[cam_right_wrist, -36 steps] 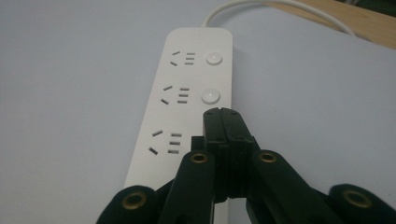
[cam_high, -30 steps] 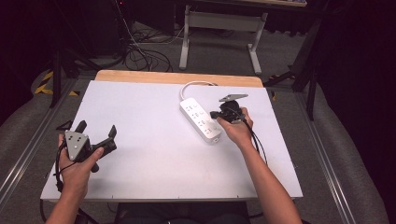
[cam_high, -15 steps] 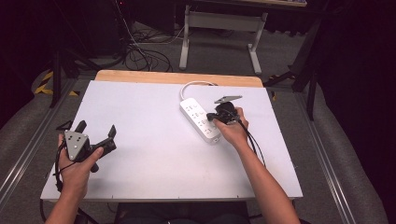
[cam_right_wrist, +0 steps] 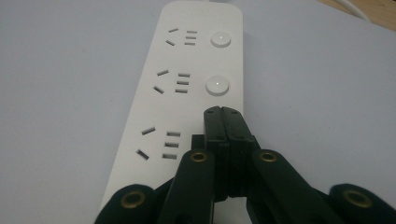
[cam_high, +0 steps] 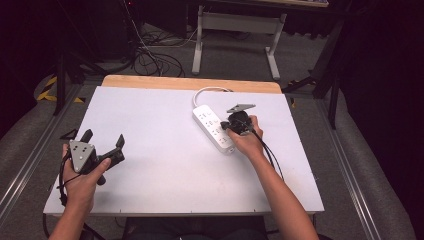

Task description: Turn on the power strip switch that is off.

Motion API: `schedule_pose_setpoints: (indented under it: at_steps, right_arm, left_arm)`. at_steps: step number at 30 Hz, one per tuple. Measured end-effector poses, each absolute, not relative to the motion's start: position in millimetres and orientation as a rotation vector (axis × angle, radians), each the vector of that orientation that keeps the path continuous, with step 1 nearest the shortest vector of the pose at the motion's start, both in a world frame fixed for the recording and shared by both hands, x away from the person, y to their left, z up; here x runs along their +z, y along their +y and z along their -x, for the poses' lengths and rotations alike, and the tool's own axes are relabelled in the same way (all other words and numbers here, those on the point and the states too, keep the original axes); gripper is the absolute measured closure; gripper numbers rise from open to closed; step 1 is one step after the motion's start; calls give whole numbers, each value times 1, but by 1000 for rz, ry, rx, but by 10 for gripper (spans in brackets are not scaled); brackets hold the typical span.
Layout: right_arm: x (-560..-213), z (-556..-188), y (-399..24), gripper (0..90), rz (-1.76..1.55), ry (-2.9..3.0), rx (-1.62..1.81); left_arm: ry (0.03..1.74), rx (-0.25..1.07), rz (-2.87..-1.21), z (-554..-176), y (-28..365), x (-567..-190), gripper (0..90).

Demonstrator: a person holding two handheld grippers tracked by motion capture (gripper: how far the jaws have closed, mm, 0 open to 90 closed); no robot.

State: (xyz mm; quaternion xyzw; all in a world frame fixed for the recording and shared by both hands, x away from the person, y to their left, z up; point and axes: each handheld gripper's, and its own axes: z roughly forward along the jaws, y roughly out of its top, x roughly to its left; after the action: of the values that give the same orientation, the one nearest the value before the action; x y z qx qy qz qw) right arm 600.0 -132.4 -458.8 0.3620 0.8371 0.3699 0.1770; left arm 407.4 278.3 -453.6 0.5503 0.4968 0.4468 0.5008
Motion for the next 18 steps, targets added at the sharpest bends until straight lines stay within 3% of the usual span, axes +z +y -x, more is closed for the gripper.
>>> schedule_pose_setpoints:
  at_steps: [18]
  right_arm:
    - [-460, -598, -125, 900, -1018, 2360, 991]
  left_arm:
    - [1202, 1078, -1326, -405, 280, -454, 52]
